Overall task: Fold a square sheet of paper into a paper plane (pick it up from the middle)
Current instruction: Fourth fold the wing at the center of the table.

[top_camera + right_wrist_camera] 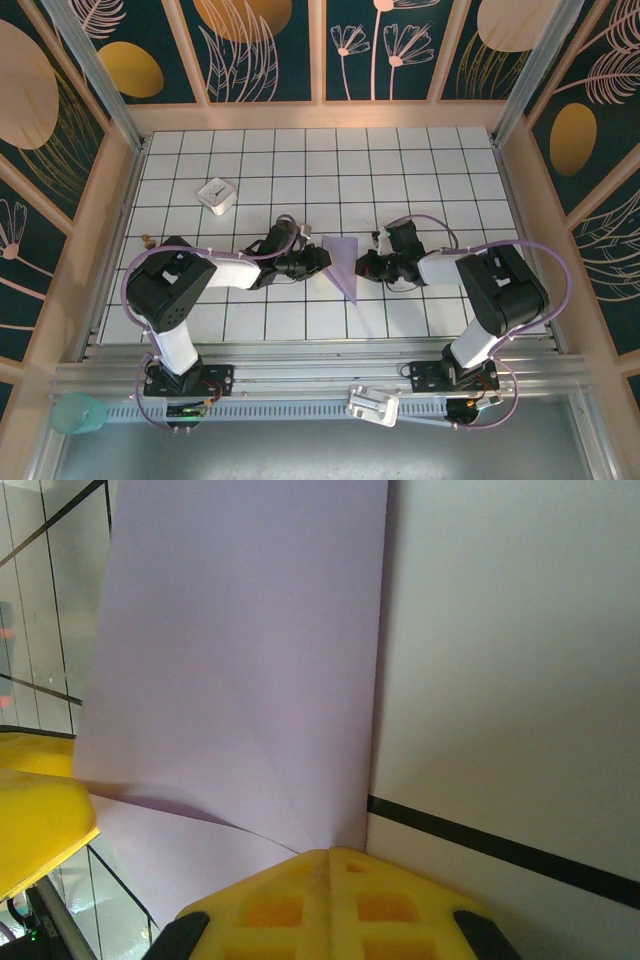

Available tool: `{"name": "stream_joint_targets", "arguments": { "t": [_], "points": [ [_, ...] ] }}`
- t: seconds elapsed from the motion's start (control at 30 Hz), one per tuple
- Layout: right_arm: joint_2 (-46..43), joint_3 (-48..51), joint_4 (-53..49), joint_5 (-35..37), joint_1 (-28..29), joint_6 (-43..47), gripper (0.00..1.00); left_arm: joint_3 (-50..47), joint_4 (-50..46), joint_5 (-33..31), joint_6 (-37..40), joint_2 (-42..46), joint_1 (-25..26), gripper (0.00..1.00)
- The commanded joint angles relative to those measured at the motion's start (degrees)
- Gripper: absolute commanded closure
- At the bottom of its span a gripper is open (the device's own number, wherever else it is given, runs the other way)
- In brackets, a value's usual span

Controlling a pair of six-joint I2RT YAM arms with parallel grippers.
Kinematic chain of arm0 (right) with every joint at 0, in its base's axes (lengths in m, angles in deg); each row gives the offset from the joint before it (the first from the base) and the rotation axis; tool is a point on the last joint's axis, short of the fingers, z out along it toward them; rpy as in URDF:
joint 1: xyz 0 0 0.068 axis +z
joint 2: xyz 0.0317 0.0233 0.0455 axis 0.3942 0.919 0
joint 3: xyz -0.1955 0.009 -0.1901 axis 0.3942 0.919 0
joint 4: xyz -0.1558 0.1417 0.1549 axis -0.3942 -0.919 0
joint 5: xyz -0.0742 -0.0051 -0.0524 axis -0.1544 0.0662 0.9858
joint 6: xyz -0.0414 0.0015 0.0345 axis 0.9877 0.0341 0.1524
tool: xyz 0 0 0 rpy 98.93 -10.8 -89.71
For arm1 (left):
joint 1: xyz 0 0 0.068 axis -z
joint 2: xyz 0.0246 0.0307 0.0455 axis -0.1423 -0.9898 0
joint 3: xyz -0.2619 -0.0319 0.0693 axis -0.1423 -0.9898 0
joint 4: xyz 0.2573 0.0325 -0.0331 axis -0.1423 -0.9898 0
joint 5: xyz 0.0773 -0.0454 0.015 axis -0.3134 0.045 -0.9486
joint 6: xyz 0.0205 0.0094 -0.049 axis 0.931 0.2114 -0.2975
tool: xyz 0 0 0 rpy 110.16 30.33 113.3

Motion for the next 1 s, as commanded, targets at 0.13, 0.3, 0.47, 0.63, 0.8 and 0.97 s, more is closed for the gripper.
{"name": "stream_joint_targets", "arguments": {
  "t": [0.13,0.3,0.47,0.63,0.8,0.97],
  "points": [
    [2.4,-1.0,-4.0,2.8,0.0,3.6,0.95,1.3,-3.3,-1.6,3.2,-1.0,-0.3,0.99],
    [-3.2,-2.9,-6.9,3.1,-0.2,7.4,0.82,-0.7,-4.7,-4.5,0.2,2.2,-0.4,1.0],
    [-11.3,-3.0,-9.6,7.8,2.3,10.1,0.68,-4.2,-3.4,-5.4,-7.7,6.1,-0.3,1.0],
    [-16.2,-3.8,-12.5,19.9,11.8,12.1,0.59,-5.0,-4.4,-7.4,-12.9,8.8,-0.2,1.0],
    [-14.9,-4.5,-12.6,29.3,19.8,10.9,0.59,-4.2,-6.7,-7.5,-16.6,10.0,-0.2,1.0],
    [-11.8,-5.2,-12.2,35.5,25.4,9.4,0.6,-3.6,-8.9,-7.3,-18.5,10.5,-0.2,1.0]
  ]
}}
